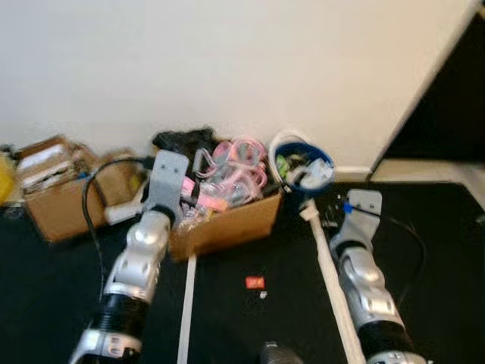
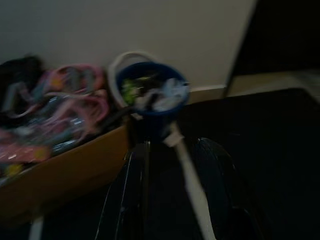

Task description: Picking trash to rubbish bin

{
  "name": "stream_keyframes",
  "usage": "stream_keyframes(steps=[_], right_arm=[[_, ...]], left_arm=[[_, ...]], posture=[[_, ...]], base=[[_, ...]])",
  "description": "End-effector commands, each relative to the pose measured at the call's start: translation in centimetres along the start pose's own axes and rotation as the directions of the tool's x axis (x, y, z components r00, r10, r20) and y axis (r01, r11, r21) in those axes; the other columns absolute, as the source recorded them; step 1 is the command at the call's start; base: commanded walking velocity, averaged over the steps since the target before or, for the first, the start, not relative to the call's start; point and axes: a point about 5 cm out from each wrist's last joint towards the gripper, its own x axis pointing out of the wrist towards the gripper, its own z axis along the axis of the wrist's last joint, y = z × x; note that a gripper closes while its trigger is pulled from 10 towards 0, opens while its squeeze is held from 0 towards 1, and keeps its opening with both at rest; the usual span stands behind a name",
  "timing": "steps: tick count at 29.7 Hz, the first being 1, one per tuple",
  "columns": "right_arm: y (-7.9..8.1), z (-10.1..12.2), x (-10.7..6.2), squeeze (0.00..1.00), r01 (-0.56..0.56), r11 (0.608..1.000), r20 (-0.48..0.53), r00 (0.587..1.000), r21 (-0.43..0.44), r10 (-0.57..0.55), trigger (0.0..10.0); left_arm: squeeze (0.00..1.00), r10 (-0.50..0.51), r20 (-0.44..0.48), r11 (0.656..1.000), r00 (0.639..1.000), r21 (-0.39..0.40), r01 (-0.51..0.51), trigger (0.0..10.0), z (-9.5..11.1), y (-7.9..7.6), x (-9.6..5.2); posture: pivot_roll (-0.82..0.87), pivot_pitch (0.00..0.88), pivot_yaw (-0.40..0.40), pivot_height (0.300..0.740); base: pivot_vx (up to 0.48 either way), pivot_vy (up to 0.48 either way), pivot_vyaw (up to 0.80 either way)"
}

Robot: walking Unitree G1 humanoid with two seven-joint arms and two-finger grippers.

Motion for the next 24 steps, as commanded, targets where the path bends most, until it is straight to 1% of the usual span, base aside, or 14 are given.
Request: stream_keyframes(steps=[1, 6, 14, 24], right_arm=[[-0.04, 0.02, -0.01, 0.0, -0.001, 1.0, -0.004, 1.0, -0.004, 0.001, 10.0], [-0.08, -0.41, -0.19, 0.0, -0.003, 1.0, -0.018, 1.0, -0.01, 0.003, 10.0], [0.39, -0.4, -0.14, 0.0, -0.015, 1.0, -0.023, 1.0, -0.011, 0.014, 10.0], [0.08, -0.14, 0.11, 0.0, -0.01, 1.0, -0.019, 1.0, -0.016, 0.009, 10.0]], left_arm=[[0.0, -0.005, -0.009, 1.0, 1.0, -0.006, 0.005, 10.0, -0.23, -0.37, -0.05], [0.0, -0.001, -0.011, 1.0, 1.0, -0.004, 0.001, 10.0, -0.41, -0.23, -0.26], [0.0, 0.01, -0.017, 1.0, 1.0, -0.007, -0.01, 10.0, -0.53, 0.0, -0.39], [0.0, 0.016, -0.015, 1.0, 1.0, -0.016, -0.016, 10.0, -0.4, -0.07, -0.24]], posture=[[-0.08, 0.0, 0.014, 0.74], [-0.07, 0.004, 0.008, 0.74], [-0.07, 0.009, 0.002, 0.74], [-0.07, 0.007, 0.005, 0.74]], base=[[0.0, 0.0, -0.8], [0.0, 0.0, -0.8], [0.0, 0.0, -0.8], [0.0, 0.0, -0.8]])
